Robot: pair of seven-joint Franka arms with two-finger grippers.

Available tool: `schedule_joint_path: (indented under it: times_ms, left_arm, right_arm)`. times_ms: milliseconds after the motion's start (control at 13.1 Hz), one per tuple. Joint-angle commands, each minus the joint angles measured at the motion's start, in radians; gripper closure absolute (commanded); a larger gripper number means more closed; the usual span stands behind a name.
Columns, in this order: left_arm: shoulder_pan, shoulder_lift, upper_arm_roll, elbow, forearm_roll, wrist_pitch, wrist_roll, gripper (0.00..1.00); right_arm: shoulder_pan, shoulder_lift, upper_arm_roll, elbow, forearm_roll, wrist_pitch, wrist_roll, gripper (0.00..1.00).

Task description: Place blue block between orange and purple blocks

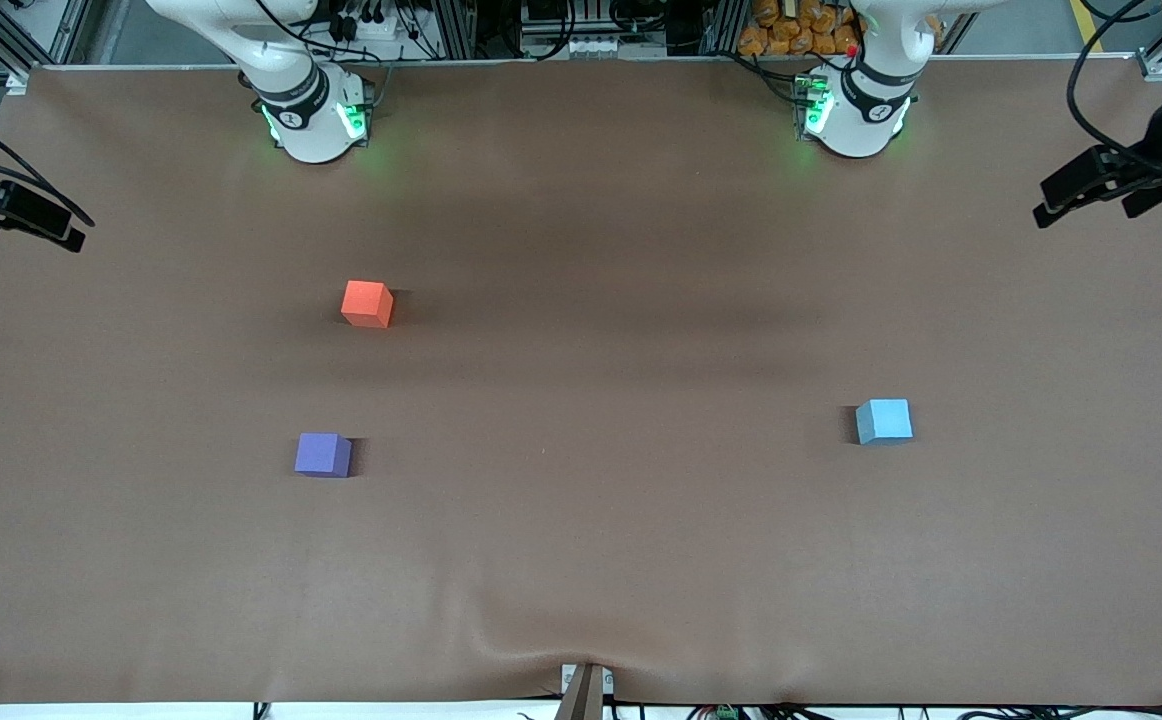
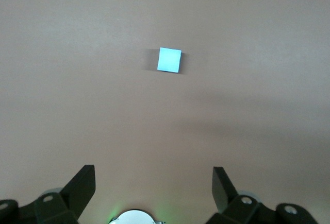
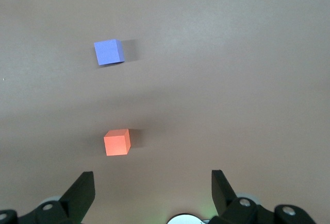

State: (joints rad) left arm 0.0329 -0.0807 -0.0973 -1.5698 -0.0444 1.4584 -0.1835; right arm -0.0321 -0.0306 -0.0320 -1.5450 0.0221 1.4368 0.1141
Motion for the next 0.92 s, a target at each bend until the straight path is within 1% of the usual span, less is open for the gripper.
schedule_joint_path:
  times_ms: [0, 153, 306, 536, 612, 842]
  left_arm:
    - [-0.022, -0.005, 0.013, -0.006, 0.008, 0.000, 0.009, 0.00]
    - [-0.028, 0.006, 0.013, -0.006, 0.017, 0.000, 0.009, 0.00]
    - [-0.042, 0.010, 0.013, -0.007, 0.050, 0.019, 0.010, 0.00]
    - [-0.033, 0.018, -0.002, -0.013, 0.057, 0.025, -0.002, 0.00]
    - [-0.037, 0.018, -0.005, -0.013, 0.081, 0.028, -0.004, 0.00]
    - [-0.028, 0.015, -0.010, -0.024, 0.089, 0.049, -0.002, 0.00]
  right_arm:
    - [-0.015, -0.008, 0.007, -0.029, 0.006, 0.037, 0.013, 0.00]
    - [-0.012, -0.008, 0.006, -0.034, 0.006, 0.045, 0.012, 0.00]
    - [-0.005, -0.009, 0.007, -0.035, 0.006, 0.040, 0.013, 0.00]
    - [-0.003, -0.005, 0.010, -0.035, 0.006, 0.043, 0.013, 0.00]
    - [0.000, -0.003, 0.011, -0.035, 0.006, 0.045, 0.015, 0.00]
    - [0.029, -0.002, 0.011, -0.035, 0.006, 0.050, 0.018, 0.00]
